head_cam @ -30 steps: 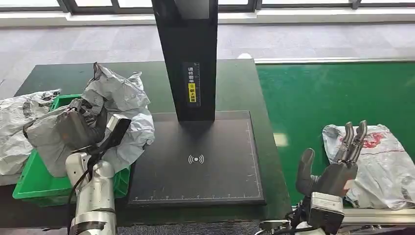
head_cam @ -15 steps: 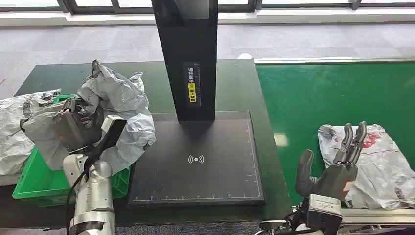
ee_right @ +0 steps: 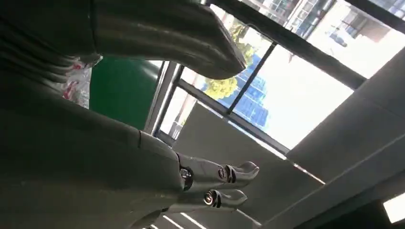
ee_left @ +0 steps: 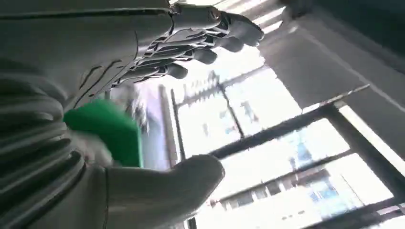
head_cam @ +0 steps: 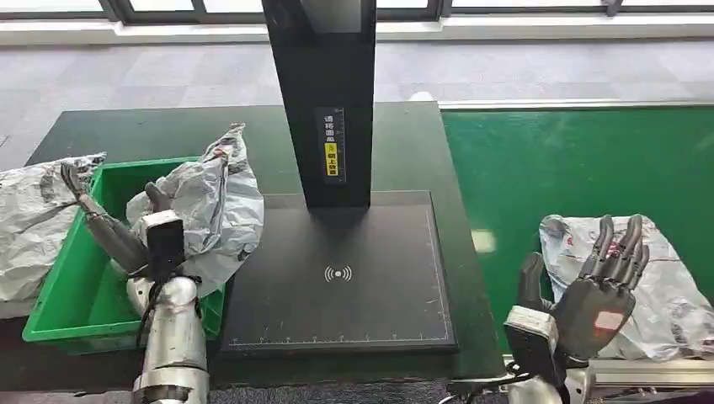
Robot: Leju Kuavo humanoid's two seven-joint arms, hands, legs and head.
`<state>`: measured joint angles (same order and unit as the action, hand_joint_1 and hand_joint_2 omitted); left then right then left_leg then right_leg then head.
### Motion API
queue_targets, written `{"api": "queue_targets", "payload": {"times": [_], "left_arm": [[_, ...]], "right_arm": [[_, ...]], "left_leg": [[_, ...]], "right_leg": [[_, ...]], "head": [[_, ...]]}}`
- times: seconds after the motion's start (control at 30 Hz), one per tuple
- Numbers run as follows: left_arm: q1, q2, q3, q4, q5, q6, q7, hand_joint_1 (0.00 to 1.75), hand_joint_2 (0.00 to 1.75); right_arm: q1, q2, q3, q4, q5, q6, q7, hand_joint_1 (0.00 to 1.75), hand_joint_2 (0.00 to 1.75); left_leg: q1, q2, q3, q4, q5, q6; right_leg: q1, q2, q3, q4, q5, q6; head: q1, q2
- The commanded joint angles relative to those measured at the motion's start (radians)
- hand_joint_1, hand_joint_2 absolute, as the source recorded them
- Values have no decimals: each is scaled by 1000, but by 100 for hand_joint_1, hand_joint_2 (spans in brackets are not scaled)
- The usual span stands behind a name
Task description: Moved the parcel from conveyor to table for the left to box.
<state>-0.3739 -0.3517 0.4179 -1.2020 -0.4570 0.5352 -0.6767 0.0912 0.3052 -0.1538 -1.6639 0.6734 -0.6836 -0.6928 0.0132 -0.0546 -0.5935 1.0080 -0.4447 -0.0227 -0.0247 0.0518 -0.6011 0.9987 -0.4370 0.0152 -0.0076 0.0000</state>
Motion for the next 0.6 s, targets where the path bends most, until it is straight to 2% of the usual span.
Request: {"api": "queue_targets", "payload": {"times": [0.03,0.07,0.1,0.33,0.4,0.43,0.47,0.6], "left_arm": [[74,37,-333,-7,247,-338,-21,0,175],[88,40,-370,-25,279,-430,-21,0,175],[101,31,-391,-47,301,-473,-21,0,175],[121,12,-434,-72,299,-491,-21,0,175],[134,9,-447,-91,331,-554,-21,0,175],[138,8,-450,-98,343,-581,-21,0,175],[148,7,-461,-111,378,-662,-21,0,175],[148,7,-461,-111,378,-662,-21,0,175]], "right_arm": [[-99,44,-296,209,139,-15,0,0,0],[-127,44,-357,217,223,-15,39,0,0],[-146,44,-386,236,243,-15,44,0,0],[-169,44,-447,273,263,-15,31,0,0],[-181,44,-516,249,356,-15,87,0,0],[-187,44,-541,242,400,-15,113,0,0],[-203,44,-595,241,502,-15,176,0,0],[-203,44,-595,241,502,-15,176,0,0]], "left_leg": [[0,1,2,-2,0,2],[0,4,2,-2,0,2],[-1,5,3,-3,0,2],[-1,4,3,-3,-1,2],[-1,6,3,-3,-1,2],[-1,1,1,-2,-1,1],[-1,2,3,-3,-1,2],[-2,2,1,-2,-1,1]], "right_leg": [[1,-6,4,-3,0,-1],[2,-5,4,-4,0,-1],[1,-5,4,-4,0,-1],[1,-5,5,-4,0,-1],[1,-3,4,-3,0,-2],[0,-5,3,-2,-1,-1],[1,-7,4,-3,-1,-1],[0,-4,3,-2,0,0]], "head": [[0,0],[0,0],[0,0],[0,0],[0,0],[0,0],[0,0],[0,0]]}}
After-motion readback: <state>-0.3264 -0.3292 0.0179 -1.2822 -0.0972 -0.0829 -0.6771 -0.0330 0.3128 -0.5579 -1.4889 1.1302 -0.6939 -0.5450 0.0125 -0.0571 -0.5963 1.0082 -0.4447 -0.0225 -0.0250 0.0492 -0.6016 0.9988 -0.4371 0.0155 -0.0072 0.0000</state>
